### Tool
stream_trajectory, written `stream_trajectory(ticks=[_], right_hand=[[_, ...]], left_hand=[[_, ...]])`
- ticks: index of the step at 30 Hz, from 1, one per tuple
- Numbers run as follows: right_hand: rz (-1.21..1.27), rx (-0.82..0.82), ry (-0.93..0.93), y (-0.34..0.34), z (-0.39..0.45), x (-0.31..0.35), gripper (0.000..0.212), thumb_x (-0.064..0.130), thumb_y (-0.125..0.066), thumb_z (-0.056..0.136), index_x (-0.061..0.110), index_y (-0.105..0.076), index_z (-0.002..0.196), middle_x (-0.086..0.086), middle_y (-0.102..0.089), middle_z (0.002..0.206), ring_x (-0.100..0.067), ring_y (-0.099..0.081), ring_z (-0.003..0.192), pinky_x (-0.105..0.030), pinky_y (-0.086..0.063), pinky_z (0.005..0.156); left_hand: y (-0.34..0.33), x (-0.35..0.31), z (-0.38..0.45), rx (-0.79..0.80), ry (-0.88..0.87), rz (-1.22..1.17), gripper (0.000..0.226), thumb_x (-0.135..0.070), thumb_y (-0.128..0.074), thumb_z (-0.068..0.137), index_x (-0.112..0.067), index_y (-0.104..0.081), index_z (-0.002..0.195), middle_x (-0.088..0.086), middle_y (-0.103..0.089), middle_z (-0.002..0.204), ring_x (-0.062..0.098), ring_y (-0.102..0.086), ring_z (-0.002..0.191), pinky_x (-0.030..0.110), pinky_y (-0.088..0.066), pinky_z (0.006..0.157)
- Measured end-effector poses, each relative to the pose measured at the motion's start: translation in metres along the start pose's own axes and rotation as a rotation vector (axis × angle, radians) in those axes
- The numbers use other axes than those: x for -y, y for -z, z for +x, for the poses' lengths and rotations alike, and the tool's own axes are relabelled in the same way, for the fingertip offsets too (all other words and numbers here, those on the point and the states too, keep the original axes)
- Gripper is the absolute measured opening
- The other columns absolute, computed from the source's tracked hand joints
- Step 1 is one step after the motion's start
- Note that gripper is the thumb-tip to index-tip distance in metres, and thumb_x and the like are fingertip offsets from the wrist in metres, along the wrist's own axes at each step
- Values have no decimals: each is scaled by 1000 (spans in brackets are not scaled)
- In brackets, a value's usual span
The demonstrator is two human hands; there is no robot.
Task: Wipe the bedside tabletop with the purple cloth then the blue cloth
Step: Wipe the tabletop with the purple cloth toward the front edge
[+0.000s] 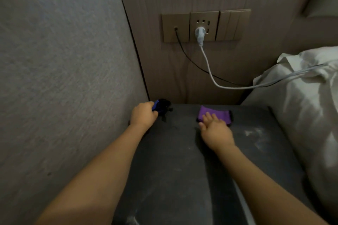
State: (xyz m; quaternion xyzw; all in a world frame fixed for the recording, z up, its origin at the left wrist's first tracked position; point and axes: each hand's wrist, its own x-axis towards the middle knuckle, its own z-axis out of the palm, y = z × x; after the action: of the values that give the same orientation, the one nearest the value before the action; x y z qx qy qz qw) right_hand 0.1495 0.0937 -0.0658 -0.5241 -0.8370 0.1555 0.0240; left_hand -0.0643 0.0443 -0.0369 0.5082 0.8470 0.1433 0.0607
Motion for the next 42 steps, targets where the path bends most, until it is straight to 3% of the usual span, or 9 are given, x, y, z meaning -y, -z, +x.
stream_trajectory(ticks=[9,14,19,22,25,28,35,39,42], right_hand=[[59,71,192,-33,17,110,50,29,-34,96,9,-30,141,-7,-23,154,-23,-19,142,-38,-17,115],[110,66,160,-44,17,141,55,33,-33,96,8,-25,144,-8,-18,156,-25,-14,143,-40,-12,116],[128,56,193,-52,3,153,57,32,-32,96,6,-19,145,-9,-14,156,-26,-10,144,-40,-9,117],[169,59,286,-64,-9,166,52,29,-33,96,9,-24,144,-6,-18,156,-23,-10,144,-38,-8,117],[219,3,320,-66,-10,164,47,26,-35,95,13,-33,141,-4,-30,152,-20,-18,142,-35,-12,116],[278,-40,307,-60,-12,148,40,23,-38,94,14,-46,132,-5,-45,142,-19,-31,136,-32,-18,113],[117,-35,151,-35,-11,64,43,26,-32,97,19,-37,139,2,-32,151,-14,-23,141,-30,-16,113],[58,4,70,-13,-12,23,43,24,-30,98,17,-36,140,2,-28,153,-14,-23,141,-31,-16,115],[47,40,-11,8,-12,-5,43,22,-28,99,14,-34,141,1,-25,154,-14,-22,142,-33,-17,116]], left_hand=[[7,17,9,25,138,-379,21,-11,-55,83,6,-64,91,28,-67,97,36,-64,93,38,-48,77],[8,21,11,26,185,-477,20,-9,-55,85,10,-62,87,34,-65,96,37,-61,85,26,-28,61],[18,20,20,44,94,-321,18,-12,-57,83,4,-66,85,28,-68,95,35,-64,92,35,-45,71],[26,13,21,-35,-6,-174,16,-10,-56,82,2,-66,85,28,-67,94,38,-63,91,37,-46,71],[21,4,17,28,-96,12,20,-11,-54,83,-4,-67,96,23,-68,99,37,-63,93,38,-48,75],[6,1,11,126,-125,159,26,-13,-54,84,-12,-66,107,18,-68,104,35,-63,96,37,-51,78],[9,3,11,186,-118,151,27,-25,-61,84,-9,-67,105,20,-67,111,34,-61,103,34,-48,84],[-5,7,-12,304,-72,68,56,-25,-49,90,-6,-35,140,15,-30,151,28,-26,141,31,-21,115],[-9,7,-22,368,-63,59,66,-28,-43,93,-8,-11,147,11,-5,158,26,-3,146,35,-6,120]])
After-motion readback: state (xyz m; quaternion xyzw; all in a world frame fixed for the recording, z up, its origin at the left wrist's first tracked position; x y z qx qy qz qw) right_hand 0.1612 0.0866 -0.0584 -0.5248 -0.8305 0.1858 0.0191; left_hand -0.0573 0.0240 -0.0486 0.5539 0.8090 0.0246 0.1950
